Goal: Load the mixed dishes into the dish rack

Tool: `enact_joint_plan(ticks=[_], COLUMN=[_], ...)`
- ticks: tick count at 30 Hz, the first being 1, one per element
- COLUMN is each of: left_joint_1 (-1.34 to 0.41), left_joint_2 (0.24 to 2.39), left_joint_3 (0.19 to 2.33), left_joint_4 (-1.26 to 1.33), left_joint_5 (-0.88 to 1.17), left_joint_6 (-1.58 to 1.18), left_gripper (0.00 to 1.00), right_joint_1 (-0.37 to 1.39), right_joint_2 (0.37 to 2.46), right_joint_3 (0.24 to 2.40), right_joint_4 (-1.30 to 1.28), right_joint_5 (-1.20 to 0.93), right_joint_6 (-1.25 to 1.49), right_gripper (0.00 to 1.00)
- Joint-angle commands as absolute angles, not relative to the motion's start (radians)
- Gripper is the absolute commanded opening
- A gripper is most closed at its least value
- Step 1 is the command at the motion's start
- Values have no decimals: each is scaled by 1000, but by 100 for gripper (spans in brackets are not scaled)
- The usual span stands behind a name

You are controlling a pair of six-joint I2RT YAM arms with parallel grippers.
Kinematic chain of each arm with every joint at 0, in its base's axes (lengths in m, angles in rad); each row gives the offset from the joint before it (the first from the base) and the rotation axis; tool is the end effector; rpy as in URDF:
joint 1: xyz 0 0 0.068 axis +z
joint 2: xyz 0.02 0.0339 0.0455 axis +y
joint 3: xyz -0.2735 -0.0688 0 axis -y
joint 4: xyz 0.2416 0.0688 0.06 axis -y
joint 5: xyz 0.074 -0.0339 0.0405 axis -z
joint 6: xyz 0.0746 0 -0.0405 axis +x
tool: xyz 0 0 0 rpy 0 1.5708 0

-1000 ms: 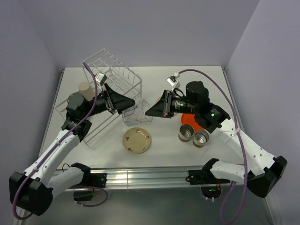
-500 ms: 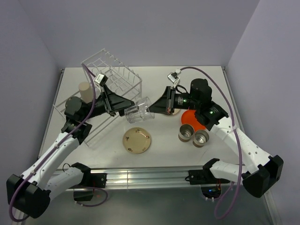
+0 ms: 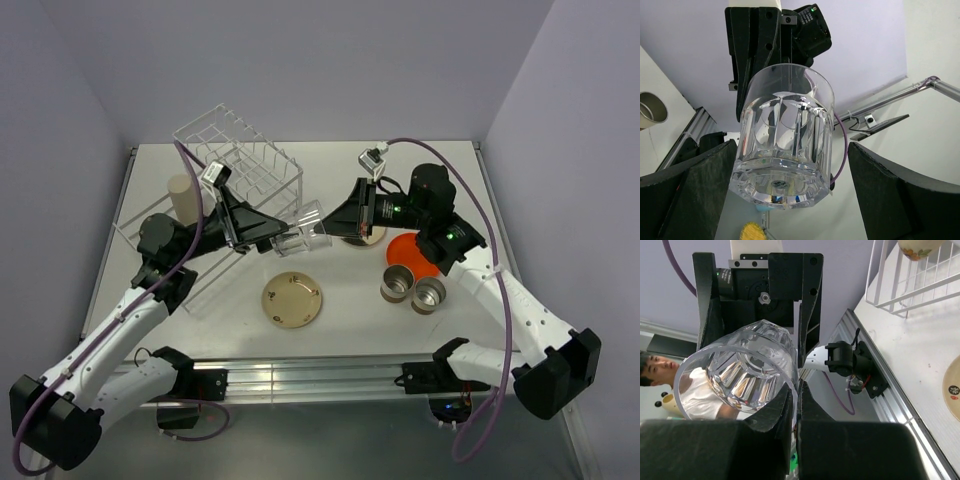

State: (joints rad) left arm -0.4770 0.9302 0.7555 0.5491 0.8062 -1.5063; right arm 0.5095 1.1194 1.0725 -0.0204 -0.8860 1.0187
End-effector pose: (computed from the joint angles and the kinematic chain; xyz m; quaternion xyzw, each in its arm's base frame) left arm 0.1723 -0.1497 0.3958 0.0272 0.6105 -0.7571 0.2311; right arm 0.2038 0.1801 0.4001 -0.1171 0.7124 0.6530 0.2288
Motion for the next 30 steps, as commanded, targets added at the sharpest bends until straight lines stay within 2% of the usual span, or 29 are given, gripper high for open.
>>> enact_joint_plan(ticks=[1, 11, 12, 14, 16, 18, 20, 21, 23, 24, 25, 26, 28, 29, 30], left_joint_1=[-506, -540, -545, -551, -552, -554, -554, -554, -554, -554, -554, -554, -551, -537, -528], left_joint_2=[905, 913, 914, 916, 914, 916, 919, 922, 933, 934, 936, 931, 911, 885, 871], left_joint_3=[755, 770, 770, 772, 770, 773, 784, 790, 804, 808, 814, 831, 860, 905, 928], left_joint_4=[611, 606, 606, 609, 611, 614, 609, 606, 585, 566, 540, 472, 358, 277, 133], left_joint_5=[793, 775, 775, 772, 769, 769, 770, 770, 770, 758, 749, 738, 672, 640, 612], left_joint_6=[-1499, -1459, -1456, -1447, -1439, -1433, -1419, -1410, -1398, -1379, -1362, -1345, -1238, -1194, -1110], left_gripper=[99, 98, 93, 89, 81, 69, 63, 51, 35, 4, 0, 0, 0, 0, 0], right_joint_1=[495, 489, 488, 486, 488, 488, 489, 489, 489, 489, 489, 489, 485, 477, 469], right_joint_2=[1140, 1152, 1152, 1155, 1161, 1161, 1157, 1155, 1152, 1152, 1151, 1147, 1132, 1124, 1115], right_joint_3=[1112, 1134, 1132, 1128, 1123, 1112, 1114, 1114, 1118, 1121, 1123, 1135, 1156, 1176, 1189], right_joint_4=[63, 63, 63, 67, 87, 115, 109, 104, 95, 92, 87, 57, -21, -117, -170], right_joint_5=[-885, -871, -867, -861, -870, -871, -873, -873, -876, -880, -885, -884, -845, -819, -758], right_joint_6=[1046, 1066, 1068, 1074, 1095, 1117, 1118, 1111, 1111, 1108, 1103, 1094, 1023, 996, 942], right_gripper=[0, 0, 0, 0, 0, 0, 0, 0, 0, 0, 2, 31, 67, 94, 100])
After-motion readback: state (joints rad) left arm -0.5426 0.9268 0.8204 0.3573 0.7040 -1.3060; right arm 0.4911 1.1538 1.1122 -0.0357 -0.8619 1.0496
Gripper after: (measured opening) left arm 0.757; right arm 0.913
